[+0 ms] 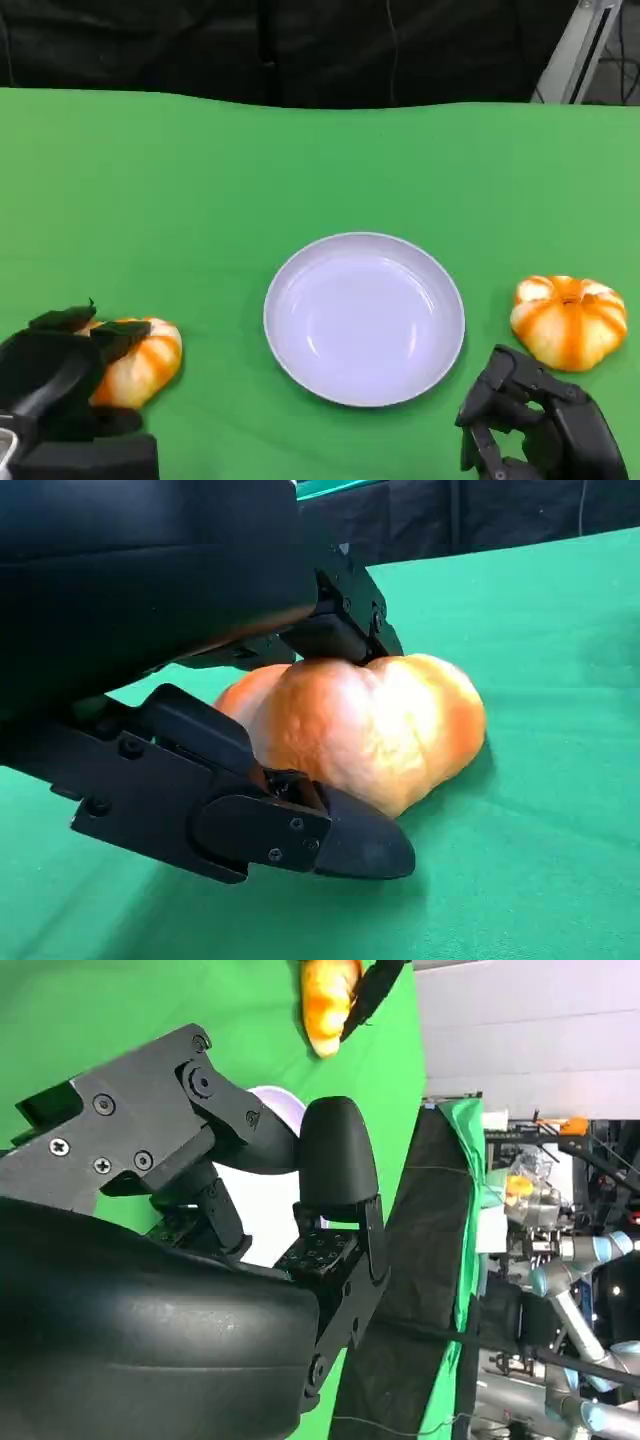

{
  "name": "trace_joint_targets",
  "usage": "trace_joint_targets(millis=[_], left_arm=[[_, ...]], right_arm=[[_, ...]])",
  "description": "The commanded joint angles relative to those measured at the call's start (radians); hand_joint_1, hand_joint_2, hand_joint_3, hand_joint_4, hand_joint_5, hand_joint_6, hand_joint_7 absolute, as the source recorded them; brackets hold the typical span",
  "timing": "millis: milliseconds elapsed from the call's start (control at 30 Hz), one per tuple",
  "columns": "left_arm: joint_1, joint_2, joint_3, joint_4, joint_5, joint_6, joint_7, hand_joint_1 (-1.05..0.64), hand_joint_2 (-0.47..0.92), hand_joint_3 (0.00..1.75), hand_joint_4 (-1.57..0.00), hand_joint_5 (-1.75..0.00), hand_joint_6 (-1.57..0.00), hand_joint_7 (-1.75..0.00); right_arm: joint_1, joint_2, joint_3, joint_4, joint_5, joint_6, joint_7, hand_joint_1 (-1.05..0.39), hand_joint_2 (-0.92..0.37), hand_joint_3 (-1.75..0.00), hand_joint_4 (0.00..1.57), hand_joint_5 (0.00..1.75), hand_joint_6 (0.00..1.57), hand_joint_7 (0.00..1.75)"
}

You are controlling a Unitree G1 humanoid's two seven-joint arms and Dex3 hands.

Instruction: Grasp the bread from the table and place it into the plate.

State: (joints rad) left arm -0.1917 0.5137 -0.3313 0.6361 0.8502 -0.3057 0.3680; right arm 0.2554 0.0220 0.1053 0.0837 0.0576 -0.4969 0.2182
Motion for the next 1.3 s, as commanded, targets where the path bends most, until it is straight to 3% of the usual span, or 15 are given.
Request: trace_joint_targets(millis=[33,167,267,300,333,400,467,500,533,600,900,1300], left_arm=[[-0.008,0.017,-0.011,0.019,-0.013,0.007,0.007,-0.87,0.92,0.23,-0.38,-0.01,-0.51,0.0],[-0.005,0.016,-0.017,0.023,-0.024,0.007,0.011,-0.88,0.92,0.24,-0.38,-0.01,-0.51,0.0],[-0.002,0.016,-0.022,0.015,-0.036,0.011,-0.005,-0.75,0.92,0.22,-0.42,-0.02,-0.52,-0.01],[-0.001,0.012,-0.016,0.014,-0.052,0.007,-0.009,-0.49,0.92,0.2,-0.65,-0.09,-0.68,-0.05],[0.0,0.007,-0.011,0.014,-0.068,0.001,-0.012,-0.34,0.92,0.21,-0.84,-0.13,-0.83,-0.07],[0.001,0.003,-0.007,0.015,-0.092,-0.008,-0.012,-0.18,0.92,0.27,-1.1,-0.22,-1.07,-0.13],[0.0,-0.001,-0.004,0.027,-0.11,-0.033,0.012,-0.15,0.92,0.29,-1.16,-0.25,-1.13,-0.14],[-0.001,-0.004,-0.001,0.039,-0.119,-0.057,0.041,-0.11,0.92,0.24,-0.87,-1.08,-0.87,-0.92],[-0.002,-0.007,0.001,0.049,-0.126,-0.075,0.063,-0.09,0.92,0.21,-0.73,-1.41,-0.69,-1.32],[-0.007,-0.01,0.003,0.064,-0.134,-0.098,0.088,-0.07,0.92,0.22,-0.62,-1.67,-0.53,-1.66],[-0.037,-0.006,0.011,0.082,-0.15,-0.098,0.084,-0.04,0.92,0.2,-0.57,-1.75,-0.44,-1.75],[-0.079,-0.019,0.034,0.007,-0.165,-0.08,0.082,-0.07,0.92,0.29,-0.61,-1.75,-0.51,-1.75]], right_arm=[[0.007,-0.007,-0.004,-0.01,0.009,0.001,-0.005,-0.13,-0.62,-1.1,0.82,1.75,0.76,1.54],[0.007,-0.008,-0.004,-0.01,0.006,-0.003,-0.005,-0.13,-0.62,-1.1,0.82,1.75,0.76,1.54],[0.011,-0.008,-0.004,-0.02,0.0,0.007,-0.012,-0.13,-0.62,-1.1,0.82,1.75,0.76,1.54],[0.011,-0.008,-0.003,-0.02,0.001,0.008,-0.012,-0.13,-0.62,-1.1,0.82,1.75,0.76,1.54],[0.011,-0.008,-0.003,-0.02,0.002,0.008,-0.011,-0.13,-0.62,-1.1,0.82,1.75,0.76,1.54],[0.01,-0.009,-0.002,-0.02,0.002,0.007,-0.011,-0.13,-0.62,-1.1,0.82,1.75,0.76,1.54],[0.009,-0.009,-0.003,-0.018,0.001,0.006,-0.011,-0.13,-0.62,-1.1,0.82,1.75,0.76,1.54],[0.009,-0.01,-0.003,-0.017,0.002,0.006,-0.011,-0.13,-0.62,-1.1,0.82,1.75,0.76,1.54],[0.008,-0.01,-0.004,-0.016,0.002,0.006,-0.011,-0.13,-0.62,-1.1,0.82,1.75,0.76,1.54],[0.007,-0.009,-0.004,-0.014,0.005,0.006,-0.01,-0.13,-0.62,-1.1,0.82,1.75,0.76,1.54],[0.003,-0.012,-0.006,-0.008,0.009,0.001,-0.004,-0.13,-0.62,-1.1,0.83,1.75,0.75,1.54],[0.006,-0.014,-0.008,-0.008,0.006,0.004,-0.004,-0.13,-0.61,-1.11,0.82,1.75,0.75,1.55]])
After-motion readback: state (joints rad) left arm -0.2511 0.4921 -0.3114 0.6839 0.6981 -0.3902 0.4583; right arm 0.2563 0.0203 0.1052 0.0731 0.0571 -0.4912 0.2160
